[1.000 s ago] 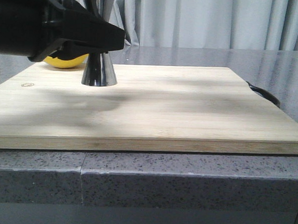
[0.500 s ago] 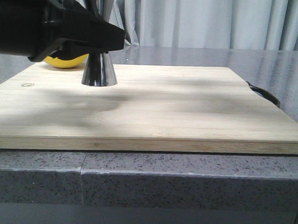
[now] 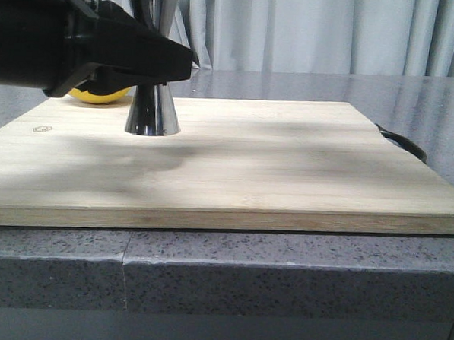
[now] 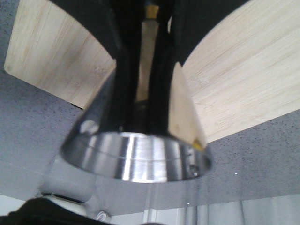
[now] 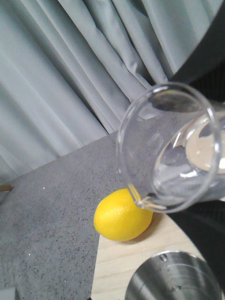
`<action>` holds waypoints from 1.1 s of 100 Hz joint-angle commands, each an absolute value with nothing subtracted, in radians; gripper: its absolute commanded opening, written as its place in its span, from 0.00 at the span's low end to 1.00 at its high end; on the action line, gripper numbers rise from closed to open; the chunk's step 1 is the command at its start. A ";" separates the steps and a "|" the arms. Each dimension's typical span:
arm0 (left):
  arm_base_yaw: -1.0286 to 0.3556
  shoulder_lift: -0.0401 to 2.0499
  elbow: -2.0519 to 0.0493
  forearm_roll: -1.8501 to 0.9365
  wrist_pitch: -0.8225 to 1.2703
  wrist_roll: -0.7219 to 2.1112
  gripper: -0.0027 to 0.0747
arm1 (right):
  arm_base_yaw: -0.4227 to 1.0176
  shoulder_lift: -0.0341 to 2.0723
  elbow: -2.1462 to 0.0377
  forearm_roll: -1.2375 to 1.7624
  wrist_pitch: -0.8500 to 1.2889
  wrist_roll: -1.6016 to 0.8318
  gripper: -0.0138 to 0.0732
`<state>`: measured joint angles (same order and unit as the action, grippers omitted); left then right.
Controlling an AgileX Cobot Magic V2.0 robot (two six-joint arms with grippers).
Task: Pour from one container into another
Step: 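Carry the beaker over the jigger and tilt it to pour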
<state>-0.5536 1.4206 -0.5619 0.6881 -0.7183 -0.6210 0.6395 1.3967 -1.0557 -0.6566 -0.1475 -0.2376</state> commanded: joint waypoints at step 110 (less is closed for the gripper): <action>-0.552 1.387 -0.595 0.673 -0.792 -0.636 0.01 | 0.637 1.371 -1.095 -0.895 -0.231 -0.245 0.38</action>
<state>-0.5536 1.4206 -0.5619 0.6993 -0.7183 -0.6256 0.6395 1.3967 -1.0557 -0.8883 -0.1683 -0.2401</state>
